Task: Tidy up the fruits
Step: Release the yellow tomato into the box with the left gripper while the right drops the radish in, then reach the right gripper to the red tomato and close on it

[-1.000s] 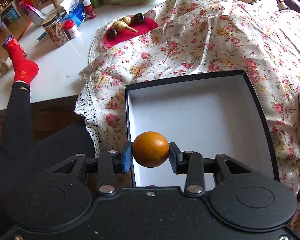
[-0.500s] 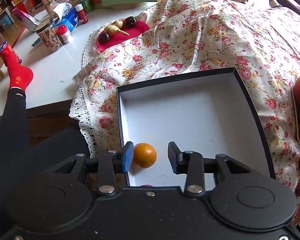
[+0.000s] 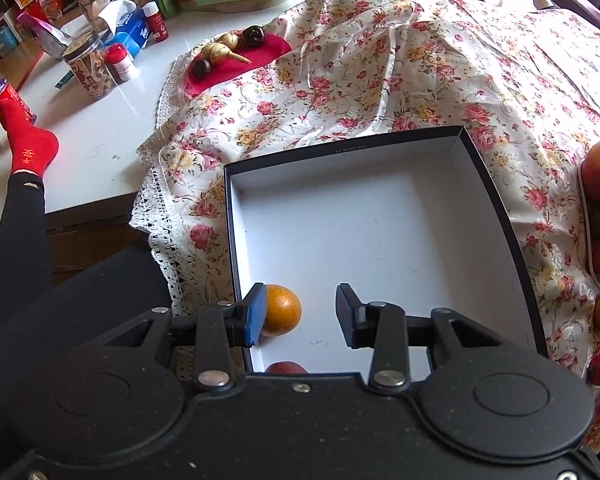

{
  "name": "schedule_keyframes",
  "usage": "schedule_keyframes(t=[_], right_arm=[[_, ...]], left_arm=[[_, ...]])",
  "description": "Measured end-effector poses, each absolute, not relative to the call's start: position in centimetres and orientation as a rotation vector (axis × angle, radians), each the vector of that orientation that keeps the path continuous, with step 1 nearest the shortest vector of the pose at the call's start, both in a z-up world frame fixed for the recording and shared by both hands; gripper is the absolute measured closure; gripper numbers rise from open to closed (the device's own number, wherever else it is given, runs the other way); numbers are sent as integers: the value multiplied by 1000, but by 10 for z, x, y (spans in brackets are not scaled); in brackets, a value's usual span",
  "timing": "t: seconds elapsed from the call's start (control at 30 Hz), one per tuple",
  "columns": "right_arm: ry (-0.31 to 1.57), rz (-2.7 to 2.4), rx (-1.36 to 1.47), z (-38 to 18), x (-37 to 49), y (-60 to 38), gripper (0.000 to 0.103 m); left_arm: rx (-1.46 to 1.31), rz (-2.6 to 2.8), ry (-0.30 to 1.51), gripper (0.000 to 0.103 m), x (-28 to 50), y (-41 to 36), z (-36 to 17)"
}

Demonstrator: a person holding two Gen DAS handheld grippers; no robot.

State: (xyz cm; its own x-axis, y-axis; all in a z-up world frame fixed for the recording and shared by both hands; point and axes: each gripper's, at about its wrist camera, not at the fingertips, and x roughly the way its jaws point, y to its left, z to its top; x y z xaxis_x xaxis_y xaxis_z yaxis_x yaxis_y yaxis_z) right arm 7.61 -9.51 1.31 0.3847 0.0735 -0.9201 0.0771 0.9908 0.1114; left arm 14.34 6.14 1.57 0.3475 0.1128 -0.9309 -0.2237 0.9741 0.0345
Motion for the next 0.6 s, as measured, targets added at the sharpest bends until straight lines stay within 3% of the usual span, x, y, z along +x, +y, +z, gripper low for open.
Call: schedule_keyframes(t=[0.6], right_arm=[[1258,-28,198,1,61,-128,64]], left_arm=[[-152,146,1234,56,142,64,12]])
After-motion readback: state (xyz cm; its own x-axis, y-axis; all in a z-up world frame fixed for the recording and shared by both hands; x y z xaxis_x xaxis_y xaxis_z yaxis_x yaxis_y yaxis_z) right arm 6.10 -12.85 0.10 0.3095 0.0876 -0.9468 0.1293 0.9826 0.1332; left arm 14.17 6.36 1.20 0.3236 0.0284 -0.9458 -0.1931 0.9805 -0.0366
